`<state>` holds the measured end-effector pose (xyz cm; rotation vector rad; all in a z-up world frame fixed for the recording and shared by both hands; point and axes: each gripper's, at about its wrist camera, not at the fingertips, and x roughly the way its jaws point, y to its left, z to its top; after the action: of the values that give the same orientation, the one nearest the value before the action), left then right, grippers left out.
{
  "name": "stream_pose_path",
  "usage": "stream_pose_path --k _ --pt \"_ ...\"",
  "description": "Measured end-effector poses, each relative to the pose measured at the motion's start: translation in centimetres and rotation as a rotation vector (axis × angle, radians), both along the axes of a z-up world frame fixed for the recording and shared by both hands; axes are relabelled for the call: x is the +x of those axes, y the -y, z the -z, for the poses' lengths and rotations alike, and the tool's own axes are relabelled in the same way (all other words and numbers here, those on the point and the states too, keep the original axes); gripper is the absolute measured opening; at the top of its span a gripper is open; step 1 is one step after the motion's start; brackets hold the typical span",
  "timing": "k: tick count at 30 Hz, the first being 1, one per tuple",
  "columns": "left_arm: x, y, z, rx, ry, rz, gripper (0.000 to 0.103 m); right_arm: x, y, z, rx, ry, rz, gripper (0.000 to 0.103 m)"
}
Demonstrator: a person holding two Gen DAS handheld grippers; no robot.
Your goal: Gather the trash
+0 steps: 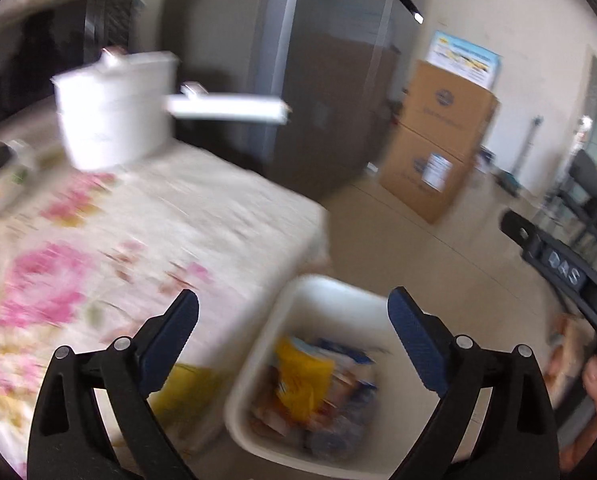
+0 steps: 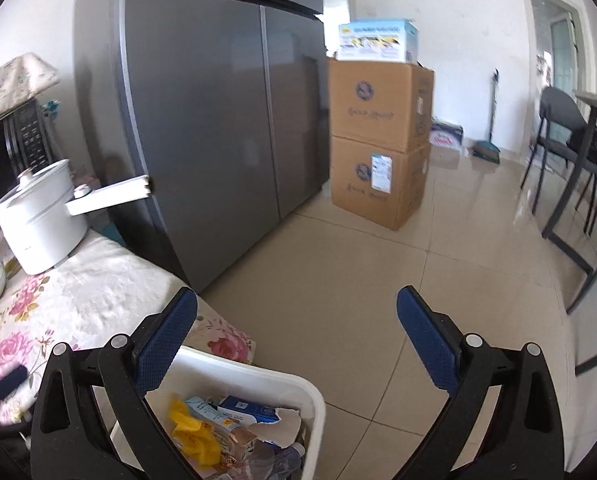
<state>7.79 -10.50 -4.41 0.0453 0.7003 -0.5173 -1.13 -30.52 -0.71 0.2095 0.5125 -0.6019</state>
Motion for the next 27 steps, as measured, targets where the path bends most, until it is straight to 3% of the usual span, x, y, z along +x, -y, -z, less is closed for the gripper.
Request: stream_pose_path --k 4,6,10,17,22,27 --pt "-1.4 -2.6 -3.3 0.01 0.242 -0.155 0.096 0.6 -2.8 -1.1 -0.036 0.06 -0.068 0.096" --pt "-1.1 -3.6 -4.1 -0.015 0.278 -0.204 0.096 1.4 -4.0 -1.8 -0.024 0.082 -0.112 0.096" --pt "0.6 -6.2 -4.6 -0.019 0.201 -0.251 0.096 3.2 -6.8 -3.7 0.016 0.12 -0.215 0.096" --pt "0.3 -10.6 -5.5 -0.025 0.292 -0.395 0.096 4.6 -9.7 -4.6 -0.007 0.146 -0.278 0.096" --pt "-0.3 -12.2 -5.4 -0.026 0.3 -0.439 0.096 5.2 -12.5 -5.1 -0.096 0.12 -0.295 0.096" --pt "0.0 -13.4 -5.3 -0.008 0.243 -0.475 0.096 5.6 -14.7 -4.8 -0.173 0.11 -0.309 0.096"
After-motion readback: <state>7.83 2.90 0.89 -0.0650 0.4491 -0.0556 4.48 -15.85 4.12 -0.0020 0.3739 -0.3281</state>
